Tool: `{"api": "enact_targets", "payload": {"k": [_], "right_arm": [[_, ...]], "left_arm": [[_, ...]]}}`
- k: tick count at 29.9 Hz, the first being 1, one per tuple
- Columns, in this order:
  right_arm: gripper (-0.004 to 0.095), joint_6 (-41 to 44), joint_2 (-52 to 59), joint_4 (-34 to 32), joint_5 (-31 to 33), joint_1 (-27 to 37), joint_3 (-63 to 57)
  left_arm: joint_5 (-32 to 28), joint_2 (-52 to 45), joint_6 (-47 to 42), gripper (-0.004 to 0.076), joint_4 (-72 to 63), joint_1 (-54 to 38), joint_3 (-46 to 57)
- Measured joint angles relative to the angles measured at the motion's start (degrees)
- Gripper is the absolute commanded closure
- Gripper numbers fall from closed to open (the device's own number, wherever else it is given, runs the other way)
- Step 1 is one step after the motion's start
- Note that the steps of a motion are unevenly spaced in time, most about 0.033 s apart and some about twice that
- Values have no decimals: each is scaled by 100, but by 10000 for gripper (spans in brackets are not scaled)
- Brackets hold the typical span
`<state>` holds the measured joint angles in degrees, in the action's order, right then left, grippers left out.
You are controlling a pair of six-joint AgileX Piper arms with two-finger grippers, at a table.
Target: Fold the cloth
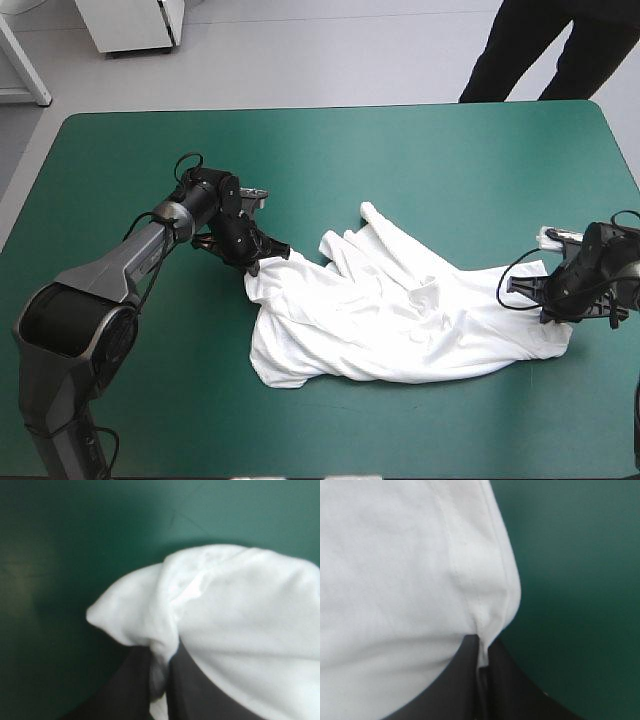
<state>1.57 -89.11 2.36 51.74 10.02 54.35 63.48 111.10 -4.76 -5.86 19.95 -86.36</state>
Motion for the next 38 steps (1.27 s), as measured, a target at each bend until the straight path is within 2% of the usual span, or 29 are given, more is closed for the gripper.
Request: {"api": "enact_targets", "payload": {"k": [4,8,14,20,27,38], "right_arm": [[925,0,495,33,66,5,-119],[925,-157,1455,348,211,5,-75],[925,-323,2482,829,664,5,551],[925,-410,2783,1037,1252,-72,1780],[924,-434,2788,1042,1841,-499,3531],[924,-629,2733,1138,1981,-536,6341]], "left_arm": [[89,-19,103,746,167,-5,-220],[159,-317,212,746,210,-5,-705],[634,-960,346,746,234,-5,-1508],[825,-1553,378,746,507,-5,-2086],[858,-2493,383,746,638,-5,-2852],[864,-3304,707,746,388,-5,-4782]]}}
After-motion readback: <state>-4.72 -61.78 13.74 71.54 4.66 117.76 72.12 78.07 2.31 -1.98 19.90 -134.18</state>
